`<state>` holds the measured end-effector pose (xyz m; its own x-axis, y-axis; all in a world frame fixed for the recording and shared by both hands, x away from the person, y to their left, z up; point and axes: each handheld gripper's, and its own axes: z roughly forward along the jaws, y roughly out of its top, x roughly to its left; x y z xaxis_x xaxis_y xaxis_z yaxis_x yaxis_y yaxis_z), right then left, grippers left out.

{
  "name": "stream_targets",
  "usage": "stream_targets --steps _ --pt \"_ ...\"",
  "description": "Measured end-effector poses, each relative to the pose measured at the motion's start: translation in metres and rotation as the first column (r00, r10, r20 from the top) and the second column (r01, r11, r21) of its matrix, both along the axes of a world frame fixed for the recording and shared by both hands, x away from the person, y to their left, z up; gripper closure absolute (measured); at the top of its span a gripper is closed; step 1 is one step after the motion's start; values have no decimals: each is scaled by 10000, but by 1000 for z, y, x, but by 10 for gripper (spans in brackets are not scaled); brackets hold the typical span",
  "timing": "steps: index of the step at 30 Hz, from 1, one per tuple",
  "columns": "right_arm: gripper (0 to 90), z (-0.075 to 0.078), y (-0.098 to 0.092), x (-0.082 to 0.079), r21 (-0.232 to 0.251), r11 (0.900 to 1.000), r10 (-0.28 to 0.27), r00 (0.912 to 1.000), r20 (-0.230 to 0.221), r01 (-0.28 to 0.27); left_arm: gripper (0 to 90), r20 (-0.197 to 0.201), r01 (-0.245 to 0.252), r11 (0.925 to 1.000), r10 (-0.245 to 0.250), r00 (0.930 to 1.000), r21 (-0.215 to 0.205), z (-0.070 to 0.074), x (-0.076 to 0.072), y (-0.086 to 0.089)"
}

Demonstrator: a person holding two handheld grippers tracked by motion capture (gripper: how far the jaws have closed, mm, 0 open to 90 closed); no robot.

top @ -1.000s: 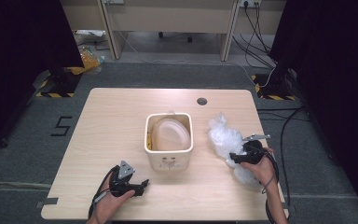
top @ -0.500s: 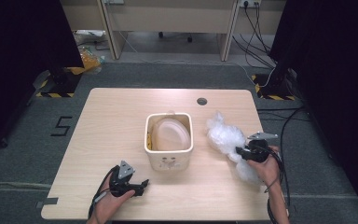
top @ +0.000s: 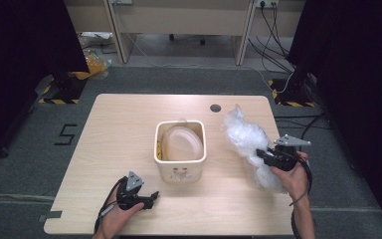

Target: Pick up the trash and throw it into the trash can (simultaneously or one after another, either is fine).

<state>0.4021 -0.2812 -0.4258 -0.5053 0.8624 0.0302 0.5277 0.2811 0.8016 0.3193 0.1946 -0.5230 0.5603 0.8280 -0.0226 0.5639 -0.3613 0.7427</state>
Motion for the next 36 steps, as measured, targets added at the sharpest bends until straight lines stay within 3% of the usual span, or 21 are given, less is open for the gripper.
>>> stream_targets --steps 7,10,13,23,31,36 --pt "731 16 5 -2 289 9993 207 9992 339 -217 143 -4 -1 10000 1 10000 -5 0 0 0" --pt "730 31 11 -8 618 9962 569 9960 691 -612 143 -2 -5 10000 5 10000 -7 0 0 0" --pt "730 46 20 -13 650 9927 952 9906 986 -1018 141 -4 -12 10000 12 10000 4 0 0 0" --pt "731 77 46 -9 590 9772 1970 9748 1042 -2038 139 6 -26 10000 26 10000 1 0 0 0" --pt "731 97 66 -3 602 9660 2438 9631 1143 -2516 139 -17 -7 10000 7 10000 36 0 0 0" --pt "731 115 84 1 483 9544 2871 9503 1206 -2945 139 5 -32 10000 32 10000 -4 0 0 0"
